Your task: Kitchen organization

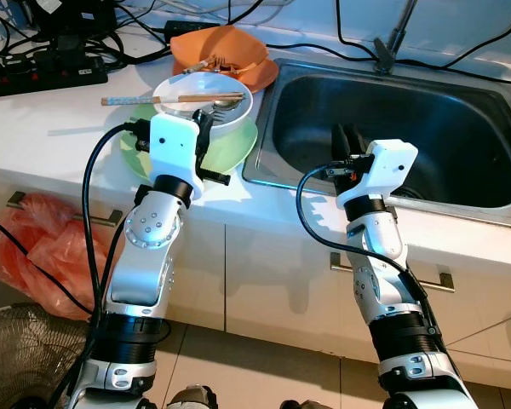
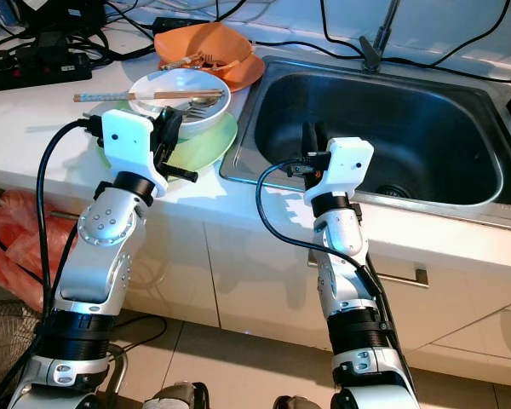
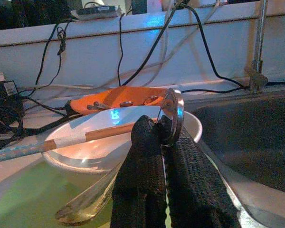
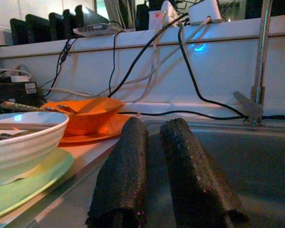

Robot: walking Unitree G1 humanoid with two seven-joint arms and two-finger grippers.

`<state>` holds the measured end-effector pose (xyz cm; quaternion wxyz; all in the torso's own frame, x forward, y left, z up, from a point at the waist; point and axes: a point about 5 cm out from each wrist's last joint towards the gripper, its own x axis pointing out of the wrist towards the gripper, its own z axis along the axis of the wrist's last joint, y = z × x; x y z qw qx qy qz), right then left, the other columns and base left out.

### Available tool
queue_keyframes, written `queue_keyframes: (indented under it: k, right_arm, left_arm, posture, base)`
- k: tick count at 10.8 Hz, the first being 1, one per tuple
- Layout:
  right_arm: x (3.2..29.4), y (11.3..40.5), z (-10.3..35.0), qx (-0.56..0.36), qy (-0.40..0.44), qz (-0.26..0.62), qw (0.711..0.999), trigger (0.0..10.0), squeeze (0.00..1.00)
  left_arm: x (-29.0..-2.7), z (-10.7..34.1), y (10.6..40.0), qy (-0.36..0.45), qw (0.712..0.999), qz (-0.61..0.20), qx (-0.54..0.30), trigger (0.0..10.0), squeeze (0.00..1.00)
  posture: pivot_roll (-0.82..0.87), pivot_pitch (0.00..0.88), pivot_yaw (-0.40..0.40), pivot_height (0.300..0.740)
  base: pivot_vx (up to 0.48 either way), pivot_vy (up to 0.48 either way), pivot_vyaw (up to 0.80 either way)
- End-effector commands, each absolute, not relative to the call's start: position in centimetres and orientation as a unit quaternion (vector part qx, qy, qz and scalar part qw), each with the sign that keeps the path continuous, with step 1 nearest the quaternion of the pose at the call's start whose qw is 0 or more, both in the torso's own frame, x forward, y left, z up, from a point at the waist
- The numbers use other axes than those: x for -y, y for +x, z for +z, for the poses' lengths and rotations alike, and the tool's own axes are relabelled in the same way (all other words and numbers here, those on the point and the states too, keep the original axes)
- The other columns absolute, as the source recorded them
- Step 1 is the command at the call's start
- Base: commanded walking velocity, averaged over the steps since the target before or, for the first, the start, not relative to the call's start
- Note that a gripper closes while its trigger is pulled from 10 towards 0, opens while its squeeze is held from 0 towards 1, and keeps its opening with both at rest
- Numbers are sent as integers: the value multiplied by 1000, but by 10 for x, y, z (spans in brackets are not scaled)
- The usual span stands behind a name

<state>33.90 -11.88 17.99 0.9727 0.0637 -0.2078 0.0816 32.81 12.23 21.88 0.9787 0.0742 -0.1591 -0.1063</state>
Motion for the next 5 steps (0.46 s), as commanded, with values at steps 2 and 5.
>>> queue_keyframes:
  k: [2,5]
  right_arm:
    - [121,339,176,203,65,79,974,10000,0]
    - [121,338,175,202,66,80,974,10000,0]
  left_arm:
    - [-123,231,327,103,975,-100,169,10000,0]
    - [-132,238,330,240,954,-54,173,10000,0]
  posture:
    - [147,108,-43,740]
    - [147,107,-44,740]
  base:
    - [0,0,0]
    - [0,0,0]
